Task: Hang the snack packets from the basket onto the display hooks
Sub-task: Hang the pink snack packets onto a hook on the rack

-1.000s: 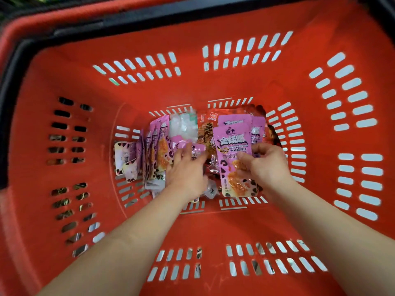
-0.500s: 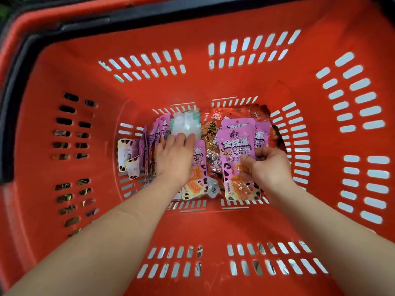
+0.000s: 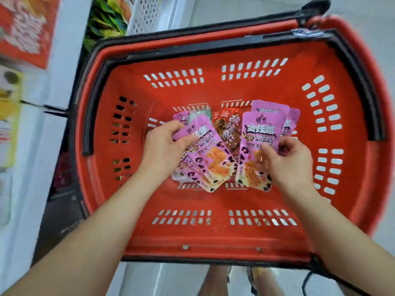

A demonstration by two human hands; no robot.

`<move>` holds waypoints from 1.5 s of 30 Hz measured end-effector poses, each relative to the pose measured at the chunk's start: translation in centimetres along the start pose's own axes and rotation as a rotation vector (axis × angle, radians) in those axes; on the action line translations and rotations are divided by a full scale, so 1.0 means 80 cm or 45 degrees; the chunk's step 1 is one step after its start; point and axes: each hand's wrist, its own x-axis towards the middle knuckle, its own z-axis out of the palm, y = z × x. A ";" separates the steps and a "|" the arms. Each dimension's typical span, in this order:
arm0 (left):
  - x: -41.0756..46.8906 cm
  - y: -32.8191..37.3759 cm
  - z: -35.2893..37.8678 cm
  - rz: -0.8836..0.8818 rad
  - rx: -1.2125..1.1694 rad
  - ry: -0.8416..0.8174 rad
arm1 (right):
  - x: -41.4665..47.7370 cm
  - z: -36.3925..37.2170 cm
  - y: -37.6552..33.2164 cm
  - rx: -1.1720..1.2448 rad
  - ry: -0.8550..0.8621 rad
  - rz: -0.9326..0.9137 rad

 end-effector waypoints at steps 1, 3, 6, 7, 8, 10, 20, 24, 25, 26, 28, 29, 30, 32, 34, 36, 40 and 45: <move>-0.010 0.017 -0.014 0.018 -0.049 0.014 | -0.011 -0.005 -0.011 0.007 -0.004 -0.026; -0.028 0.049 -0.039 0.049 -0.078 0.019 | -0.031 -0.015 -0.035 0.017 -0.047 -0.100; -0.054 0.094 -0.072 0.111 -0.097 -0.007 | -0.061 -0.034 -0.075 -0.014 -0.066 -0.224; -0.061 0.109 -0.082 0.139 -0.106 -0.028 | -0.069 -0.043 -0.087 -0.015 -0.106 -0.244; -0.069 0.124 -0.091 0.165 -0.115 -0.057 | -0.079 -0.052 -0.103 0.002 -0.160 -0.269; -0.085 0.150 -0.106 0.216 -0.110 -0.099 | -0.104 -0.067 -0.140 0.102 -0.226 -0.301; -0.218 0.341 -0.225 0.294 -0.160 0.137 | -0.282 -0.162 -0.327 0.222 -0.483 -0.485; -0.288 0.430 -0.301 0.260 -0.089 0.057 | -0.356 -0.207 -0.399 0.170 -0.441 -0.575; -0.309 0.450 -0.323 0.268 -0.067 0.029 | -0.374 -0.219 -0.416 0.177 -0.438 -0.601; -0.332 0.468 -0.346 0.280 -0.071 -0.003 | -0.390 -0.230 -0.432 0.193 -0.430 -0.622; -0.378 0.496 -0.389 0.309 -0.132 -0.037 | -0.421 -0.252 -0.460 0.235 -0.394 -0.657; -0.402 0.508 -0.408 0.329 -0.169 -0.008 | -0.435 -0.263 -0.473 0.251 -0.382 -0.674; -0.427 0.519 -0.426 0.351 -0.190 0.052 | -0.451 -0.272 -0.486 0.266 -0.383 -0.696; -0.473 0.541 -0.457 0.406 -0.179 0.162 | -0.482 -0.288 -0.509 0.260 -0.397 -0.787; -0.519 0.562 -0.488 0.479 -0.143 0.190 | -0.515 -0.300 -0.529 0.203 -0.403 -0.903; -0.564 0.584 -0.517 0.592 -0.110 0.213 | -0.548 -0.309 -0.546 0.130 -0.427 -1.008; -0.618 0.614 -0.551 0.737 0.144 0.409 | -0.618 -0.311 -0.574 0.045 -0.491 -1.192; -0.657 0.616 -0.583 0.815 0.466 0.641 | -0.700 -0.304 -0.597 0.033 -0.649 -1.344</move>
